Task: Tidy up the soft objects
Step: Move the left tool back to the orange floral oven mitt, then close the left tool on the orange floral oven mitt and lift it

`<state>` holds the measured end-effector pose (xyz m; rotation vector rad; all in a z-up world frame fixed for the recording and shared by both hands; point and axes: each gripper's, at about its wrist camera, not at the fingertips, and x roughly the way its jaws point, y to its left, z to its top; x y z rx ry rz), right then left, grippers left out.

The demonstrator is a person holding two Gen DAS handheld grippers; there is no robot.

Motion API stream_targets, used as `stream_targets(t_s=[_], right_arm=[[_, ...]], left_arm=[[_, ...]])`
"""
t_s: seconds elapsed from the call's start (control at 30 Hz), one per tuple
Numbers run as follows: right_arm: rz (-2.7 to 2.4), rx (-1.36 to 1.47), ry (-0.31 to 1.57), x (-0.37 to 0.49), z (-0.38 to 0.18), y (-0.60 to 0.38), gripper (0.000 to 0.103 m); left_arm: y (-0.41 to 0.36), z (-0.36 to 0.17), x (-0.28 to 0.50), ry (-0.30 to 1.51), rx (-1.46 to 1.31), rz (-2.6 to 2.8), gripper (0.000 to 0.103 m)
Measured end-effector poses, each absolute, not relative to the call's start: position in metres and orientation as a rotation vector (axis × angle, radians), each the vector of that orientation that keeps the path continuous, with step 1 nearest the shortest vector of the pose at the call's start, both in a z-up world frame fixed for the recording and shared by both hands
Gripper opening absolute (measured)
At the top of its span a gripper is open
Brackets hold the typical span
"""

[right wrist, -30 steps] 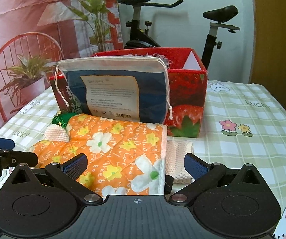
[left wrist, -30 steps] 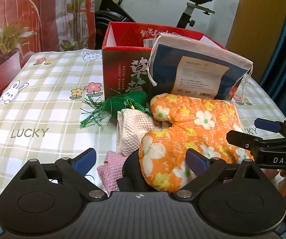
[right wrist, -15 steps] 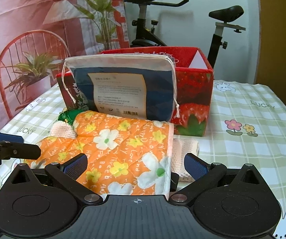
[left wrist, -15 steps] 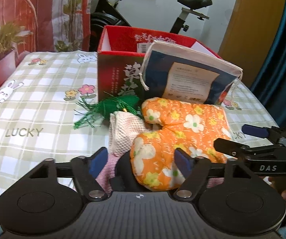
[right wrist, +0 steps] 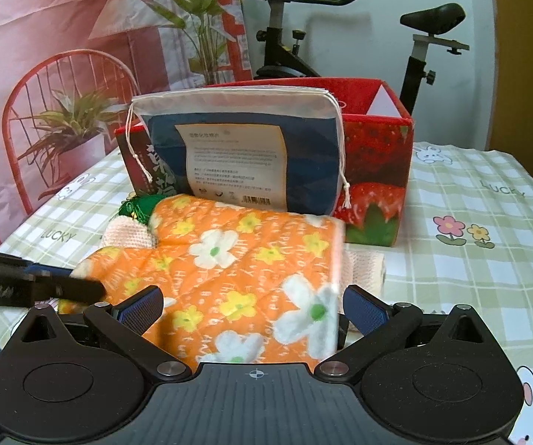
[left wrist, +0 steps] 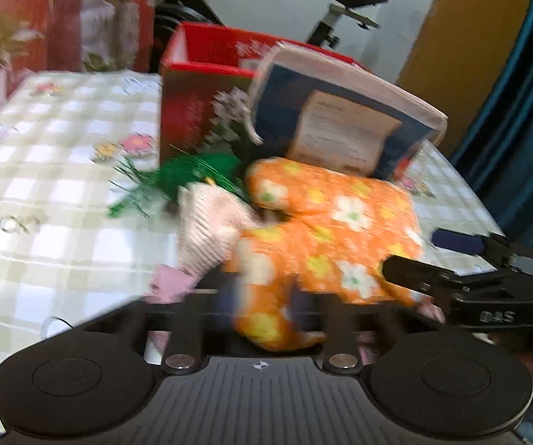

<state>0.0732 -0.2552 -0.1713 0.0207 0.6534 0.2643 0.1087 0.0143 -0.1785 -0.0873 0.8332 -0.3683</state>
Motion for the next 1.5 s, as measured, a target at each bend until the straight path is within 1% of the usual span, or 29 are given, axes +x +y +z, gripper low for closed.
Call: stream_targets(t_s=[0.07,0.13,0.2,0.3,0.5,0.53,0.6,0.73,0.77,0.8,0.83,0.97,1.1,1.33,1.4,1.43,1.47,1.5], right_arm=[[0.266,0.030,0.648,0.073,-0.171,-0.256,0.101],[0.271,0.040,0.643,0.073,-0.171,-0.257,0.098],[0.278,0.047,0.641,0.073,-0.171,-0.258,0.093],[0.291,0.051,0.645,0.073,-0.172,-0.258,0.088],[0.297,0.072,0.667,0.077,-0.176,-0.258,0.087],[0.298,0.079,0.672,0.078,-0.177,-0.259,0.086],[0.304,0.090,0.678,0.078,-0.179,-0.259,0.080],[0.312,0.085,0.685,0.078,-0.180,-0.256,0.079],[0.314,0.080,0.683,0.077,-0.180,-0.255,0.077],[0.316,0.069,0.674,0.076,-0.179,-0.253,0.071],[0.314,0.057,0.663,0.075,-0.177,-0.251,0.068],[0.352,0.011,0.595,0.068,-0.170,-0.245,0.048],[0.373,-0.005,0.571,0.066,-0.166,-0.242,0.042],[0.374,0.009,0.567,0.066,-0.165,-0.243,0.038],[0.373,0.017,0.566,0.066,-0.164,-0.244,0.031],[0.372,0.019,0.561,0.065,-0.164,-0.244,0.030],[0.373,0.021,0.553,0.064,-0.163,-0.245,0.027],[0.372,0.020,0.539,0.062,-0.161,-0.245,0.021]], left_arm=[[0.020,-0.178,0.109,0.813,-0.112,-0.364,0.017],[0.022,-0.179,0.109,0.810,-0.110,-0.359,0.017],[0.023,-0.181,0.109,0.811,-0.101,-0.346,0.017],[0.025,-0.185,0.112,0.825,-0.103,-0.330,0.017],[0.028,-0.191,0.114,0.854,-0.115,-0.320,0.022],[0.027,-0.192,0.114,0.855,-0.111,-0.319,0.022],[0.026,-0.192,0.114,0.857,-0.100,-0.319,0.023],[0.024,-0.193,0.113,0.858,-0.085,-0.319,0.024],[0.023,-0.193,0.113,0.858,-0.082,-0.319,0.024],[0.023,-0.194,0.113,0.858,-0.079,-0.319,0.024],[0.022,-0.194,0.114,0.859,-0.077,-0.318,0.024],[0.022,-0.194,0.114,0.861,-0.072,-0.319,0.024],[0.021,-0.194,0.114,0.862,-0.064,-0.319,0.024],[0.022,-0.195,0.114,0.859,-0.068,-0.324,0.024],[0.024,-0.194,0.113,0.853,-0.079,-0.327,0.023],[0.025,-0.193,0.113,0.846,-0.087,-0.332,0.020],[0.027,-0.191,0.112,0.837,-0.098,-0.341,0.015],[0.027,-0.189,0.111,0.827,-0.104,-0.347,0.014]])
